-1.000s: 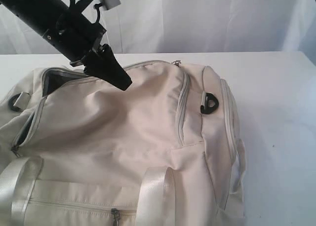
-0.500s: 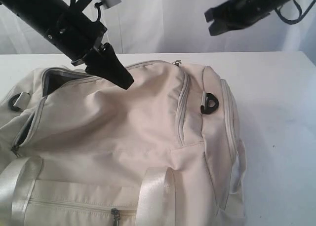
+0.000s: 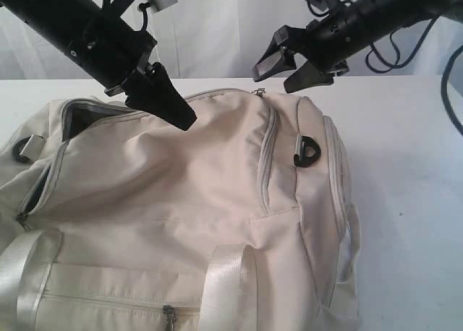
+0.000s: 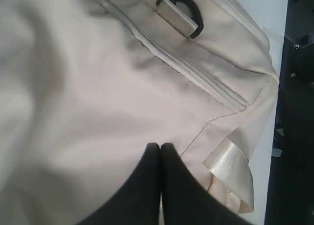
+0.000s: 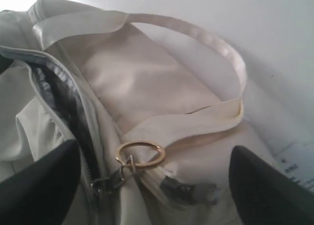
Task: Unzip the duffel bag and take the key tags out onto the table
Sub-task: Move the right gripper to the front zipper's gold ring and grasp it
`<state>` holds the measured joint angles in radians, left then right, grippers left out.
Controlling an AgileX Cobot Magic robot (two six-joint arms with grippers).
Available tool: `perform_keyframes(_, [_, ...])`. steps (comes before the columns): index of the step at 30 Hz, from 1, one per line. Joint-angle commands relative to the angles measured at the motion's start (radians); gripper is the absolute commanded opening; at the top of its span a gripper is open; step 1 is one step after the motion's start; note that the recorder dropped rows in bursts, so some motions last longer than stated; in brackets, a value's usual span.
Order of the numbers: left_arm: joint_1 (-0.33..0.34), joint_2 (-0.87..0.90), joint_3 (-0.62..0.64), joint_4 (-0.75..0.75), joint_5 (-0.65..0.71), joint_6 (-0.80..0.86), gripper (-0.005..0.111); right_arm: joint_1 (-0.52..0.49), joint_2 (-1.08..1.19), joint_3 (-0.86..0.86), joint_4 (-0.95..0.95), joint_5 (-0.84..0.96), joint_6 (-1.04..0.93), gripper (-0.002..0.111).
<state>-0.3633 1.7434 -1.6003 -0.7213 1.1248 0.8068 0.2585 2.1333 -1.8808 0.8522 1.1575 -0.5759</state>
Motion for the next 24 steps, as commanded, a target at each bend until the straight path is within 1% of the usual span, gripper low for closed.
perform_keyframes(1, [0.001,-0.007,0.005,-0.028,0.074,-0.002,0.000,0.026,0.033,-0.003,0.048,0.028,-0.001,0.077])
perform_keyframes(4, [0.001,-0.007,0.005,-0.028,0.072,0.000,0.000,0.041,0.046,-0.003,0.100,0.042,-0.006,0.074])
perform_keyframes(7, [0.001,-0.007,0.005,-0.028,0.072,0.000,0.000,0.044,0.046,-0.003,0.127,0.042,-0.028,0.065])
perform_keyframes(16, [0.001,-0.007,0.005,-0.028,0.072,0.001,0.000,0.044,0.040,-0.017,0.139,0.055,-0.029,0.032])
perform_keyframes(24, [0.001,-0.007,0.005,-0.028,0.072,0.001,0.000,0.040,0.033,-0.042,0.135,0.064,-0.042,0.008])
